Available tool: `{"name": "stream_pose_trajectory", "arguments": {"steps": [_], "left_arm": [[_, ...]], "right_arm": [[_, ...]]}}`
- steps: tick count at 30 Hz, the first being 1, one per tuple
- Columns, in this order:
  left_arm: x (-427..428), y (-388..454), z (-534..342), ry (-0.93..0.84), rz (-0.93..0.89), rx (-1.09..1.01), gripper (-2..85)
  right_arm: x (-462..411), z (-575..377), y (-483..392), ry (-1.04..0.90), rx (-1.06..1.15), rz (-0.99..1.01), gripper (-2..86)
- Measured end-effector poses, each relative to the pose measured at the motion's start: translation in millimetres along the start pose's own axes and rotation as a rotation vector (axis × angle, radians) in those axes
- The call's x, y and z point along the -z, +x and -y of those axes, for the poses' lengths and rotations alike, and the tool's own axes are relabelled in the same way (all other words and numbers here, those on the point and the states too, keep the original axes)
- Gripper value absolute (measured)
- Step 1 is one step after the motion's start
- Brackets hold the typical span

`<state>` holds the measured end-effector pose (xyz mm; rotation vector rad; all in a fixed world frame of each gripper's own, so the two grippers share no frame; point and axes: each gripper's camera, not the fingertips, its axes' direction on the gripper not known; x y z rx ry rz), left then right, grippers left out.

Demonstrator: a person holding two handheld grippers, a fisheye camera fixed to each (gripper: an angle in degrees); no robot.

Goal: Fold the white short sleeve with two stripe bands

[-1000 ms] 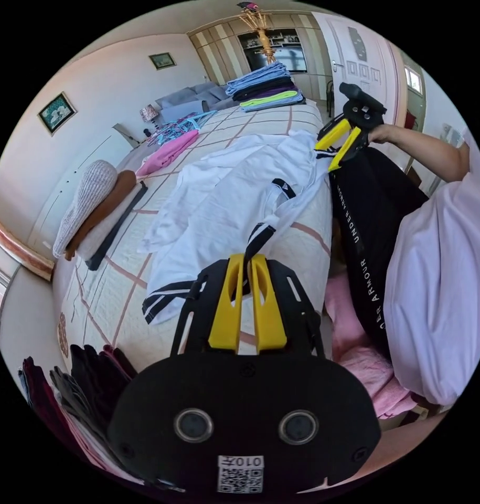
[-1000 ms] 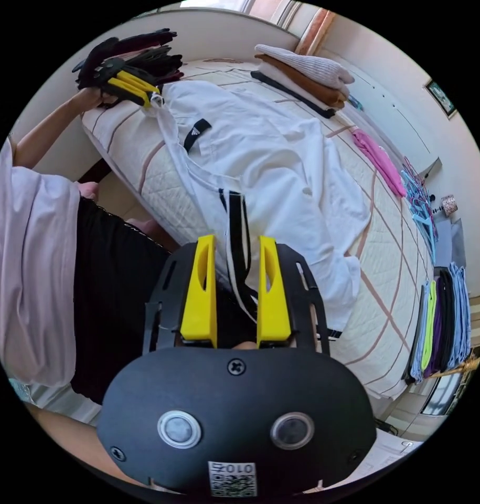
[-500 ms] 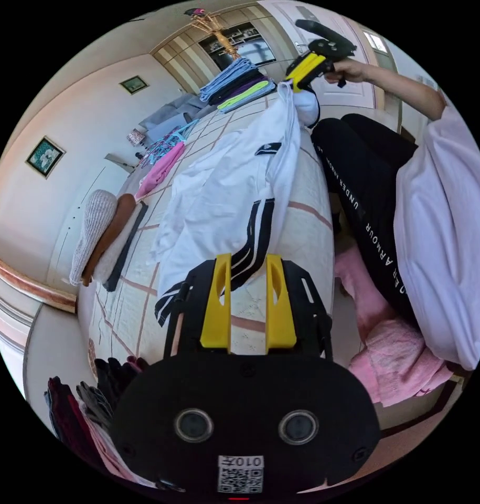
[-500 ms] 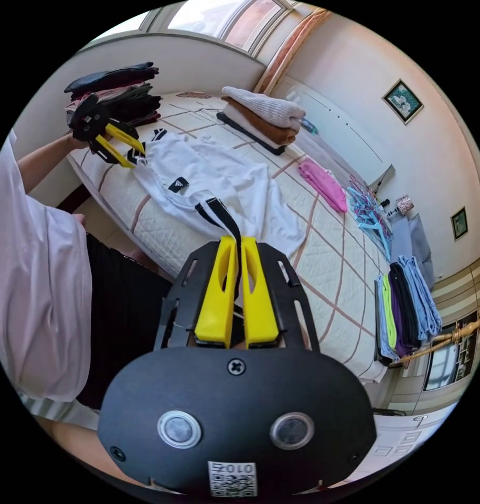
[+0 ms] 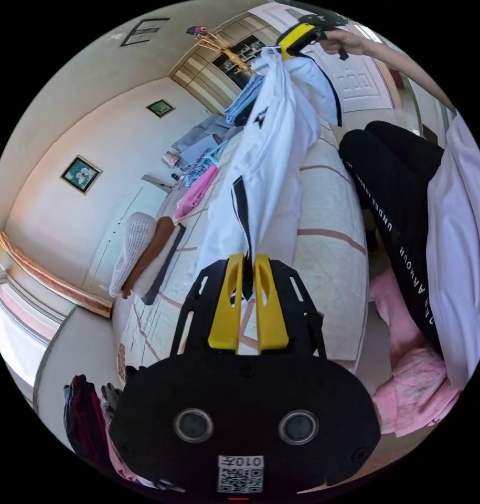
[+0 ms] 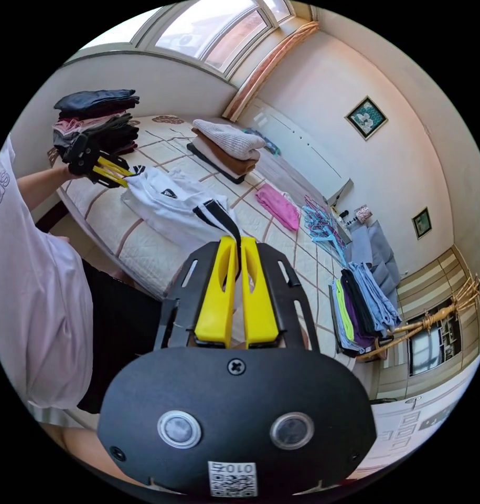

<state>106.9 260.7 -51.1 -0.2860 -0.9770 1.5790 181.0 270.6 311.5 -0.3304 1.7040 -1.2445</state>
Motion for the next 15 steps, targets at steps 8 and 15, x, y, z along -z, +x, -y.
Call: {"name": "stream_pose_trajectory", "arguments": {"steps": [8, 15], "left_arm": [[110.1, -77.1, 41.3, 0.13, 0.234, 0.15, -0.2], [302.4, -123.2, 56.1, 0.525, 0.36, 0.151, -0.3]], "right_arm": [[54.8, -29.4, -28.5, 0.017, -0.037, -0.13, 3.4], [215.3, -71.6, -51.1, 0.349, -0.068, -0.283, 3.3]]}}
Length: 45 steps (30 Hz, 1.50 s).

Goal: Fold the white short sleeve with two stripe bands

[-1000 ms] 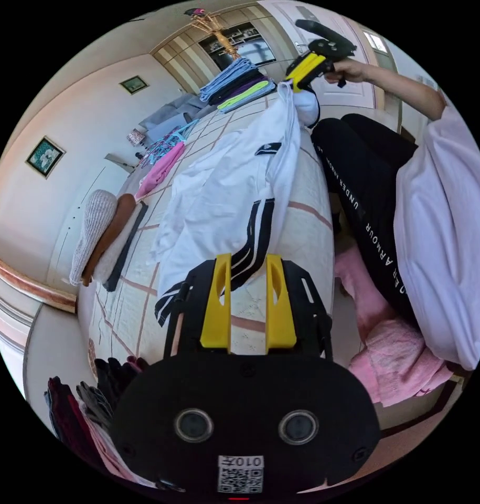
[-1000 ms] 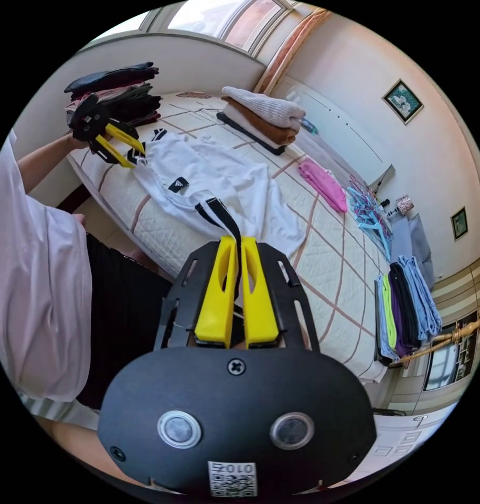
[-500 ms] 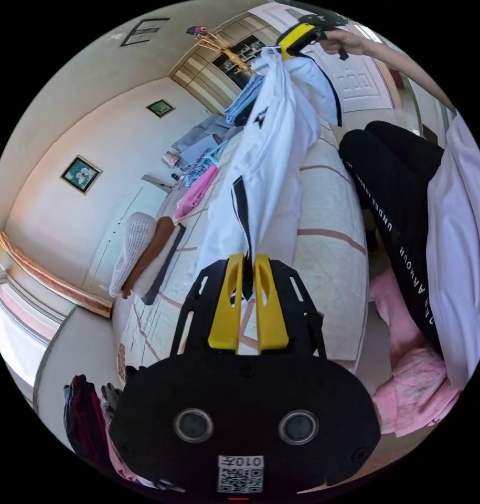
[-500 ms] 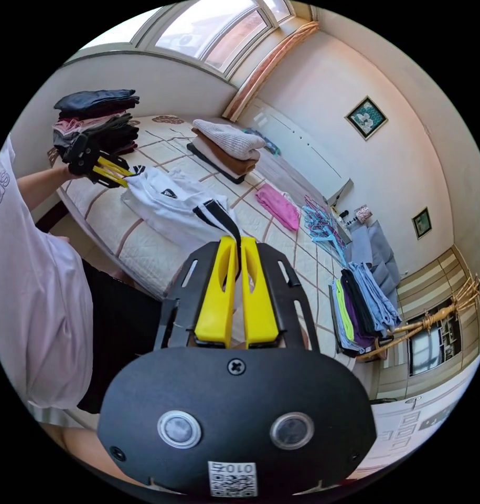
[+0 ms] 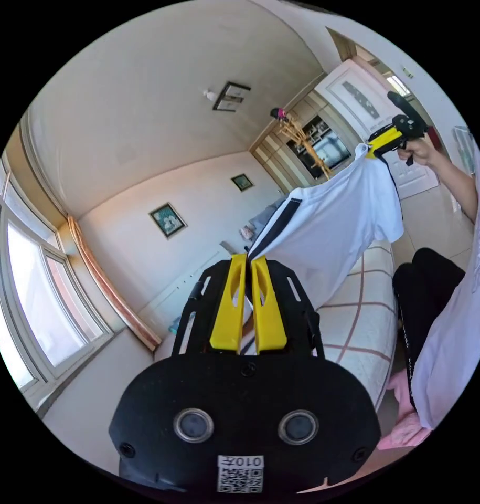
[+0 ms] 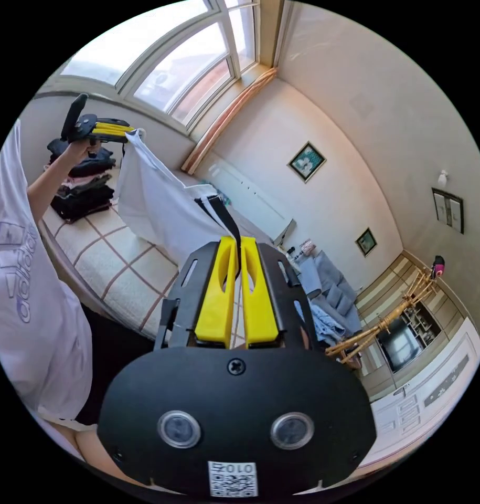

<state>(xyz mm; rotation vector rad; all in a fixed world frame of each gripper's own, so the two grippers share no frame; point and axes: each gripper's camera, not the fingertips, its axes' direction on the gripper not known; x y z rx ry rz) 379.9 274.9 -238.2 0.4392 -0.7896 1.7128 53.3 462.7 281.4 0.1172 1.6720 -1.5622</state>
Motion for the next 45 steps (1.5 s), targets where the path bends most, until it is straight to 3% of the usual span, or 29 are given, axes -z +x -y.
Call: {"name": "stream_pose_trajectory", "arguments": {"steps": [5, 8, 18, 22, 25, 28, 32, 36, 41, 45], "left_arm": [[83.2, -19.1, 40.1, 0.209, 0.067, -0.075, -0.3], [108.0, -29.5, 55.3, 0.26, 0.022, -0.089, -0.3], [79.3, -58.5, 82.9, 0.241, -0.169, -0.023, -0.3], [-22.1, -58.8, 70.7, 0.04, -0.334, 0.052, -0.3], [-139.5, -55.8, 47.8, -0.162, -0.474, 0.09, -0.3], [-245.1, -85.3, 38.2, -0.188, -0.62, 0.26, -0.4], [-283.2, -127.3, 79.0, -0.065, -0.437, 0.258, -0.3], [-272.0, -140.2, 107.1, 0.046, -0.301, 0.2, -0.3], [-287.1, -79.8, 51.0, 0.001, -0.354, 0.092, -0.3], [-322.5, 15.5, -39.9, -0.227, -0.504, 0.0, -0.3]], "right_arm": [[119.0, -8.6, -17.2, 0.238, 0.015, -0.201, 3.4], [156.0, -9.2, -29.7, 0.267, 0.005, -0.288, 3.4], [163.1, 1.9, -14.4, 0.251, -0.023, -0.289, 3.4], [95.6, 4.7, 11.1, 0.156, -0.072, -0.156, 3.3], [-9.2, 8.8, 38.8, -0.071, -0.076, -0.077, 3.3], [-114.4, 26.5, 95.1, -0.227, -0.127, 0.022, 3.2], [-129.5, 83.4, 182.5, -0.012, -0.277, -0.077, 3.2], [-108.6, 119.7, 199.9, 0.111, -0.241, -0.185, 3.2], [-161.1, 74.4, 180.9, 0.013, -0.223, -0.064, 3.3], [-234.3, 5.7, 145.7, -0.171, -0.215, 0.139, 3.3]]}}
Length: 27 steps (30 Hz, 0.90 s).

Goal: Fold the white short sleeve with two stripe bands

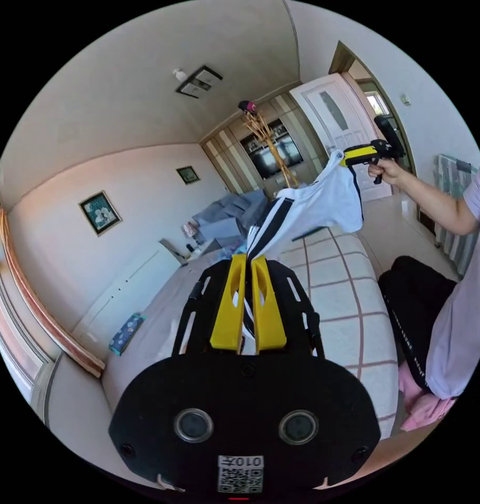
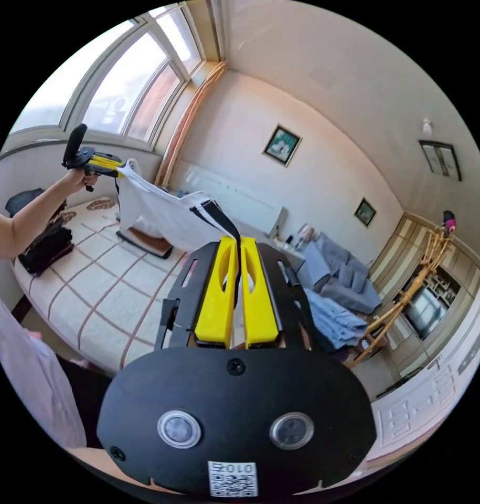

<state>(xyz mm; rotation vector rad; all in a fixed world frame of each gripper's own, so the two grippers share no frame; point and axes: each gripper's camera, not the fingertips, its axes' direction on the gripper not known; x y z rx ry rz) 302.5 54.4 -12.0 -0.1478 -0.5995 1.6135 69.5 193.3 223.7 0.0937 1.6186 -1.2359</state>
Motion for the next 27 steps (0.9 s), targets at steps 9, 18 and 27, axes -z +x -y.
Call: {"name": "stream_pose_trajectory", "arguments": {"steps": [9, 18, 27], "left_arm": [[-115.7, 178.0, -131.3, -0.392, -0.198, -0.01, -0.3], [-109.0, 246.8, -114.3, -0.482, -0.061, 0.002, -0.3], [-111.3, 304.1, -130.7, -0.556, 0.008, -0.149, -0.2]], "right_arm": [[-157.0, -138.1, -20.8, -0.404, -0.142, 0.338, 3.3], [-166.2, -133.9, 30.8, -0.432, -0.17, 0.33, 3.3], [-169.1, -137.9, 52.0, -0.461, -0.103, 0.345, 2.8]]}}
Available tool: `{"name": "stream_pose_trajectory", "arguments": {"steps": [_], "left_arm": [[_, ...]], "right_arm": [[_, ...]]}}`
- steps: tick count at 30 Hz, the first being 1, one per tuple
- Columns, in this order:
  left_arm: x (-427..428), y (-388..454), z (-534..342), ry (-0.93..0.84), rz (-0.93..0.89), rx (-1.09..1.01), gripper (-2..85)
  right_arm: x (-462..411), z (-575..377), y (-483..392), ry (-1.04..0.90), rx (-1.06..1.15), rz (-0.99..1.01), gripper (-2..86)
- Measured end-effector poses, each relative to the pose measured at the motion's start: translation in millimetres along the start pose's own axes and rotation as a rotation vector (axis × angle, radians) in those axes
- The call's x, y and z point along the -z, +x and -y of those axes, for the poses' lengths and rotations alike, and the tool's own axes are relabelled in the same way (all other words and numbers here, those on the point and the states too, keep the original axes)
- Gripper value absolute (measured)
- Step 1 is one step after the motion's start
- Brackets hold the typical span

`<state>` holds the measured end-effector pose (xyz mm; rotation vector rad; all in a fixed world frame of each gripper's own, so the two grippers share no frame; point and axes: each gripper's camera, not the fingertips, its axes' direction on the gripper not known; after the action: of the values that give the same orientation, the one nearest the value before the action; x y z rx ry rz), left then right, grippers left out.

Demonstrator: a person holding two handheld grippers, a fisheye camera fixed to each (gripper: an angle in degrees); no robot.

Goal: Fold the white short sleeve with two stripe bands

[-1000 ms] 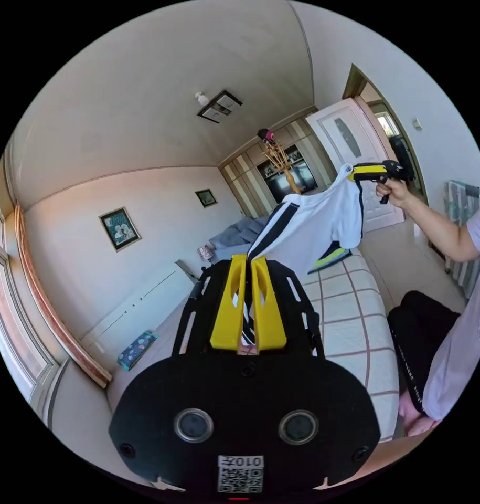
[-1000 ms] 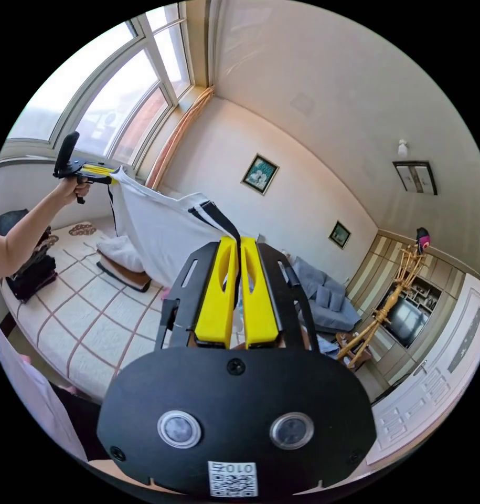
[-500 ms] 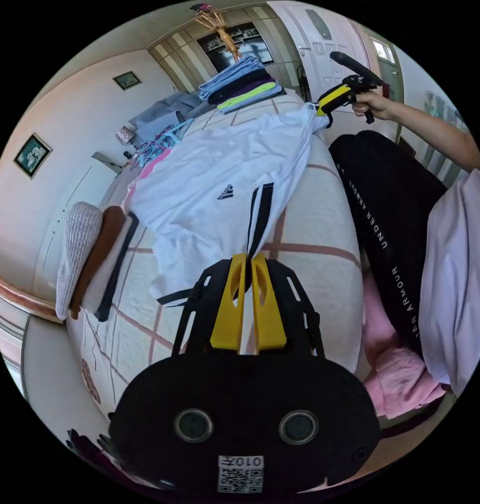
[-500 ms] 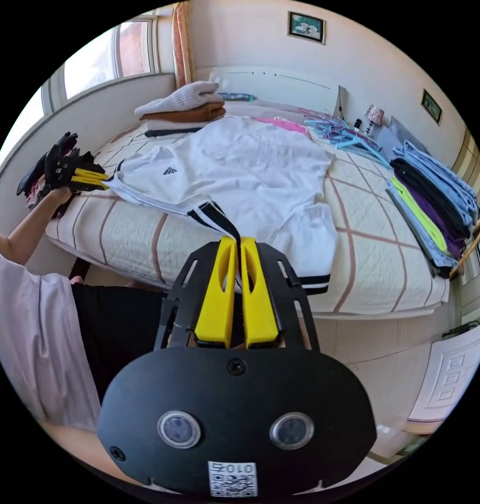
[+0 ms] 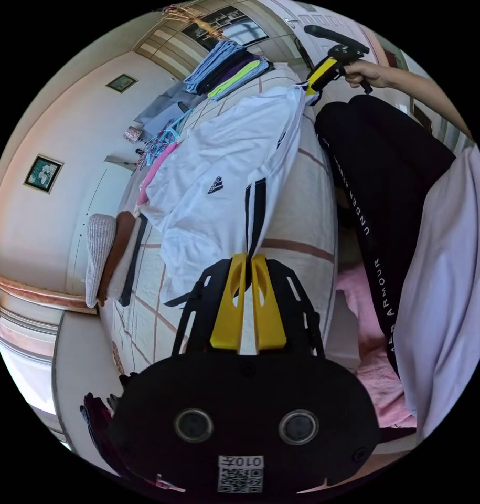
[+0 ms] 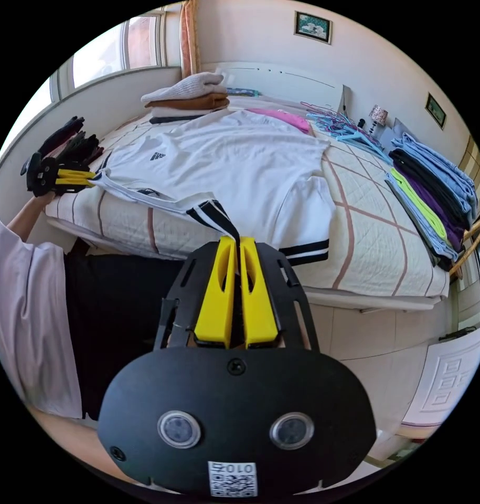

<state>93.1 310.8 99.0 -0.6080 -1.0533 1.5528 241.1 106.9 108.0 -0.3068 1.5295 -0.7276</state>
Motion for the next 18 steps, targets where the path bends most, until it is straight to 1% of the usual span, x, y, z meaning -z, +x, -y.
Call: {"name": "stream_pose_trajectory", "arguments": {"steps": [2, 5, 8, 10, 11, 13, 16, 18], "left_arm": [[3.5, 4.2, -1.8, 0.015, 0.019, -0.018, -0.2], [-6.5, 4.5, -8.0, 0.008, -0.017, -0.02, 0.0], [-26.9, -2.1, -21.9, 0.017, -0.092, 0.105, 0.6], [-25.5, -6.5, -36.6, 0.068, -0.132, 0.168, 1.8], [-25.2, -7.5, -40.0, 0.071, -0.153, 0.174, 2.4], [-22.3, -7.9, -56.0, 0.094, -0.257, 0.159, 4.3], [-11.7, -14.4, -79.5, 0.127, -0.306, 0.182, 6.1], [-6.3, -24.3, -91.2, 0.138, -0.367, 0.188, 6.9]], "right_arm": [[10.3, -2.6, 3.7, 0.028, 0.005, -0.026, 2.7], [18.8, -1.2, 21.3, 0.054, -0.026, 0.01, 2.7], [19.9, 7.2, 31.5, 0.015, -0.035, 0.066, 3.4], [23.8, 11.8, 29.7, -0.018, 0.0, 0.082, 4.1], [29.6, 13.5, 25.7, -0.025, 0.029, 0.079, 4.6], [39.9, 14.1, 19.4, -0.033, 0.076, 0.094, 5.4], [55.6, 12.2, 11.0, -0.063, 0.135, 0.156, 6.2], [65.2, 11.5, 9.5, -0.061, 0.131, 0.145, 6.4]]}}
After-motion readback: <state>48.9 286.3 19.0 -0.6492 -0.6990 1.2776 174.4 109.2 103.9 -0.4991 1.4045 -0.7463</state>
